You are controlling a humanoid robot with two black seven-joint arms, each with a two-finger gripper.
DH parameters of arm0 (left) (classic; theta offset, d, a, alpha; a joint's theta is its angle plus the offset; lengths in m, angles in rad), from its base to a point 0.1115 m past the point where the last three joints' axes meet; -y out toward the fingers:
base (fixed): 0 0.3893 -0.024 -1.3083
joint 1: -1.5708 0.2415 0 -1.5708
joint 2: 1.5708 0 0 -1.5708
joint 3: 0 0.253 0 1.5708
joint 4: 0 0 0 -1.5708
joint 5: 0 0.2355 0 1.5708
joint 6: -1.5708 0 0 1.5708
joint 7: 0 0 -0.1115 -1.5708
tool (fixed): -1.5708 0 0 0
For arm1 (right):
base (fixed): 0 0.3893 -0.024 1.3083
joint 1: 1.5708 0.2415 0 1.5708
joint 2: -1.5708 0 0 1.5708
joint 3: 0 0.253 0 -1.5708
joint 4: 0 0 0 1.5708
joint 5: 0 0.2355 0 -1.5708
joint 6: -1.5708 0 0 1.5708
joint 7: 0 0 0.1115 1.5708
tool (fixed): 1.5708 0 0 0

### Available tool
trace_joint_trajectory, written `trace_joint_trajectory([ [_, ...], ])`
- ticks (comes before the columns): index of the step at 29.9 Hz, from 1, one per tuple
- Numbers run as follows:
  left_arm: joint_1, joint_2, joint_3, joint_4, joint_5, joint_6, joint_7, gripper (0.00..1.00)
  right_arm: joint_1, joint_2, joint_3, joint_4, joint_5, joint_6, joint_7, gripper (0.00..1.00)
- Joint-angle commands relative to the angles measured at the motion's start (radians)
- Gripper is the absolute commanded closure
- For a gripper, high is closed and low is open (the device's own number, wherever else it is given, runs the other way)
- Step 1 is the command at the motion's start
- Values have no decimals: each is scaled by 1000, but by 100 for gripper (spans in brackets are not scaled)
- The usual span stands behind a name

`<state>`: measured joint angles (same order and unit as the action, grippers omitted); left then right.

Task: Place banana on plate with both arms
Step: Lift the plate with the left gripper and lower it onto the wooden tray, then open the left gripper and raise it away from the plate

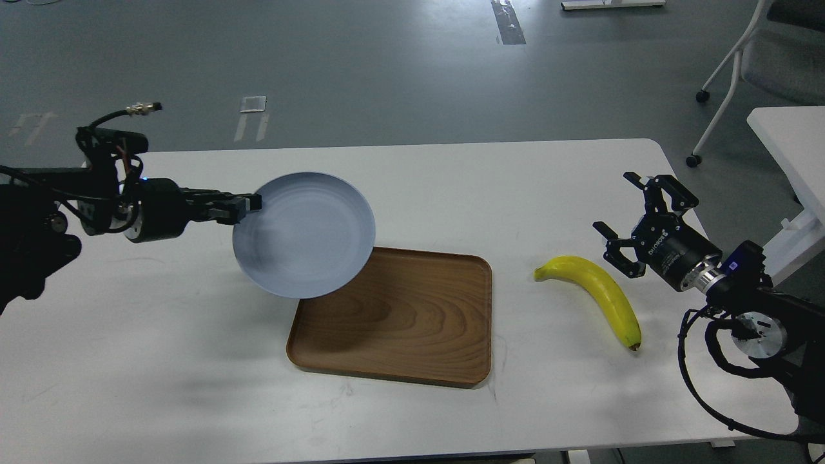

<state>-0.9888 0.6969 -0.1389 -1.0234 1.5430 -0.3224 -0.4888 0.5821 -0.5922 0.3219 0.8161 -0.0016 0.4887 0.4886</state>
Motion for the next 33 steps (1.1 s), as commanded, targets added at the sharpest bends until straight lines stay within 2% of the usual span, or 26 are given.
trace_joint_trajectory([
  [1, -2, -101, 19, 31, 14, -4, 0, 100, -4, -3, 0, 0, 0, 0, 0, 1],
  [4, -5, -192, 51, 81, 14, -7, 0, 100, -5, -8, 0, 0, 0, 0, 0, 1],
  [15, -4, -364, 113, 245, 13, -10, 0, 100, -5, -9, 0, 0, 0, 0, 0, 1],
  [23, 9, -418, 119, 334, 14, -9, 0, 100, -5, -12, 0, 0, 0, 0, 0, 1],
  [27, 12, -419, 119, 342, 14, -7, 0, 100, -5, -15, 0, 0, 0, 0, 0, 1],
  [28, 12, -419, 119, 342, 14, -7, 0, 95, -5, -15, 0, 0, 0, 0, 0, 1],
  [29, 12, -418, 119, 342, 14, -7, 0, 72, -5, -15, 0, 0, 0, 0, 0, 1],
  [30, 12, -418, 119, 342, 14, -7, 0, 58, -5, -15, 0, 0, 0, 0, 0, 1],
  [31, 10, -416, 119, 342, 14, -7, 0, 31, -5, -15, 0, 0, 0, 0, 0, 1],
  [33, 9, -413, 119, 342, 14, -9, 0, 7, -5, -15, 0, 0, 0, 0, 0, 1],
])
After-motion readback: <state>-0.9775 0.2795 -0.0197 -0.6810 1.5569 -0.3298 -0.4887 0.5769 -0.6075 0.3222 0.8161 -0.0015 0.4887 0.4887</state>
